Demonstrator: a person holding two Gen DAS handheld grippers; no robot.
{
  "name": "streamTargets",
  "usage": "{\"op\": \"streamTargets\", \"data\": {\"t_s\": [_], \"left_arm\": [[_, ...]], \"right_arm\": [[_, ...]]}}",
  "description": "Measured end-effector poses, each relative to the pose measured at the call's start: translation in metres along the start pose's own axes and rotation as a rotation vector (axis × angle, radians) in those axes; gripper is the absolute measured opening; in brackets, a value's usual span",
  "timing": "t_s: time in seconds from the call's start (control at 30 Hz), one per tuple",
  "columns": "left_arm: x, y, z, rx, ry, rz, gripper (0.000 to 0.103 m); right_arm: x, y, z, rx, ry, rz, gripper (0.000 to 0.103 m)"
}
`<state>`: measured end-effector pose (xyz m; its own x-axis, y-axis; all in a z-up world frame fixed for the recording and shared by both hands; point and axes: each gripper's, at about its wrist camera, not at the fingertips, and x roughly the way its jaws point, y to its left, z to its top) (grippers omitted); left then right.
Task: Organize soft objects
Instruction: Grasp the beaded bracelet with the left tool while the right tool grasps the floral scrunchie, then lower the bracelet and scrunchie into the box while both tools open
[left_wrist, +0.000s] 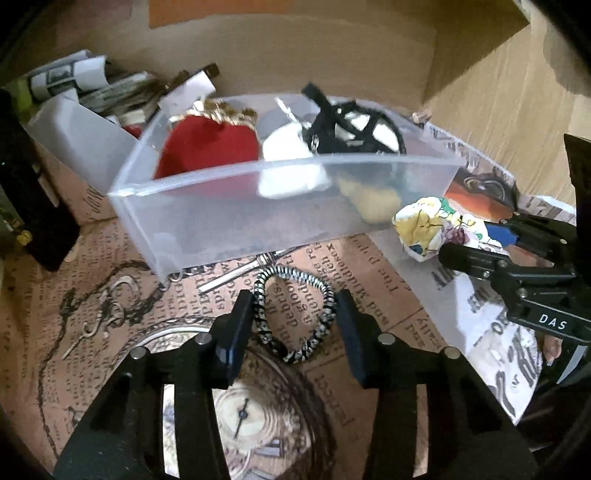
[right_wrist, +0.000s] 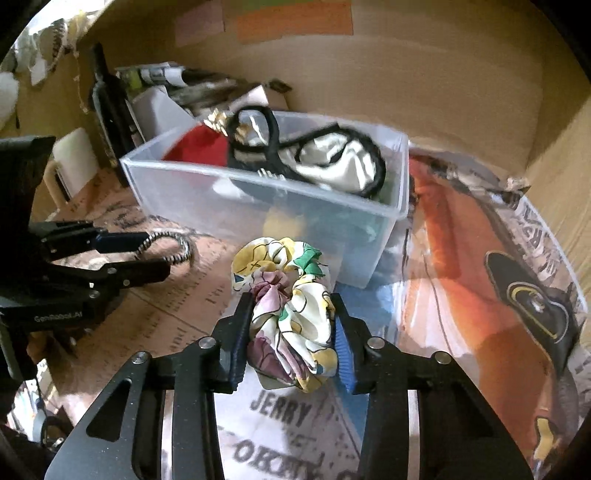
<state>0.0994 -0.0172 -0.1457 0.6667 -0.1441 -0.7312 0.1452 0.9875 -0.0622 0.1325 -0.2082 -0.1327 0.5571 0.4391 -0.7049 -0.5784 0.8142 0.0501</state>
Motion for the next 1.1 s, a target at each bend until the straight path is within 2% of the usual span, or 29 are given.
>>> {"op": "streamTargets", "data": {"t_s": [0.3, 0.6, 0.87, 1.1], "left_arm": [[-0.049, 0.001, 0.01, -0.012, -0.146, 0.03, 0.044], [-0.059, 0.02, 0.058, -0.05, -0.255, 0.067, 0.045], [-0.038, 0.028, 0.085, -0.072, -0.258, 0.07, 0.045], [0.004, 0.032, 0.098, -0.081, -0.18, 0.055, 0.045]], "right_arm": [[-0.04, 0.013, 0.02, -0.03, -0.144, 0.009, 0.036], [-0.047, 0.019, 0.057, -0.019, -0.269, 0.006, 0.036], [-0.023, 0.004, 0.077, 0.025, -0.283, -0.055, 0.036], [0.011, -0.013, 0.083, 0.068, -0.212, -0.061, 0.036]]}}
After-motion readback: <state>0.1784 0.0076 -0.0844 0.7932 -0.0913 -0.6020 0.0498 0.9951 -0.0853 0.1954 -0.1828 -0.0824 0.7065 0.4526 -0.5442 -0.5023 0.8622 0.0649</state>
